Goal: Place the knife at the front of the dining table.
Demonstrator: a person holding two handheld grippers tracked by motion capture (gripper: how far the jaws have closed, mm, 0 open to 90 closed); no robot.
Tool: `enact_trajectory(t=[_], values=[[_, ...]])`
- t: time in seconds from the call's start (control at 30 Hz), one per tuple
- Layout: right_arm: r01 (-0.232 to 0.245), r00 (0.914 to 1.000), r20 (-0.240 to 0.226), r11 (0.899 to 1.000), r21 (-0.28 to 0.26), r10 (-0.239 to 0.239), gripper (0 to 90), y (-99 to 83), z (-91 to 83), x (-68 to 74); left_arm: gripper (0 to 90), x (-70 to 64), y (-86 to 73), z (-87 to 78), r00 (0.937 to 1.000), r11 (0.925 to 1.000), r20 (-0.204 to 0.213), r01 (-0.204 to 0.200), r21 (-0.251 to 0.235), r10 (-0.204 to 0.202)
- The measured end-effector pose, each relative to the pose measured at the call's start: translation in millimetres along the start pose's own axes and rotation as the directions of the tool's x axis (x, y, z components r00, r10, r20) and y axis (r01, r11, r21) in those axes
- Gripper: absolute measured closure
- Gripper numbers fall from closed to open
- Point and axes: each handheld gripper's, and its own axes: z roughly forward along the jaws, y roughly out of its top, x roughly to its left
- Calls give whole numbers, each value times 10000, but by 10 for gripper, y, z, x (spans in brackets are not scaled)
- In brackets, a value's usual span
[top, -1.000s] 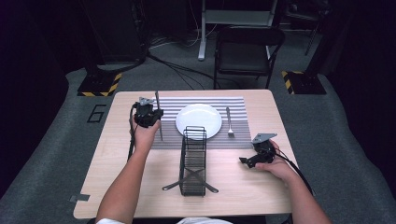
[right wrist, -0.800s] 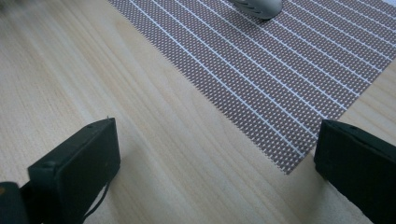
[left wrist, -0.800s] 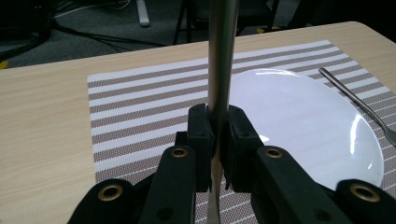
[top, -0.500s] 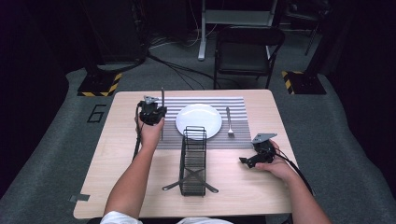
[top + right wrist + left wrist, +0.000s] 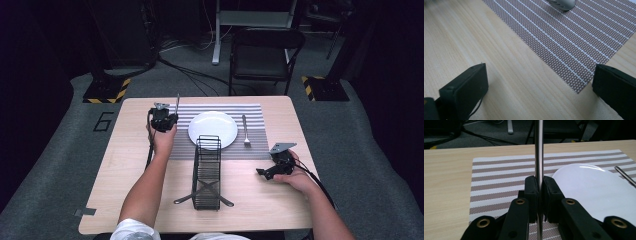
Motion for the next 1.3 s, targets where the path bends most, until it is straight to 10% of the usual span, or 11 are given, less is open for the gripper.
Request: enact_trajectory(t=[1.3], values=[[-11,10000,-8,10000,9,11,0,1,-1,-1,826,120,-153,535,9826,9839,-1182,1543,900,-1432]])
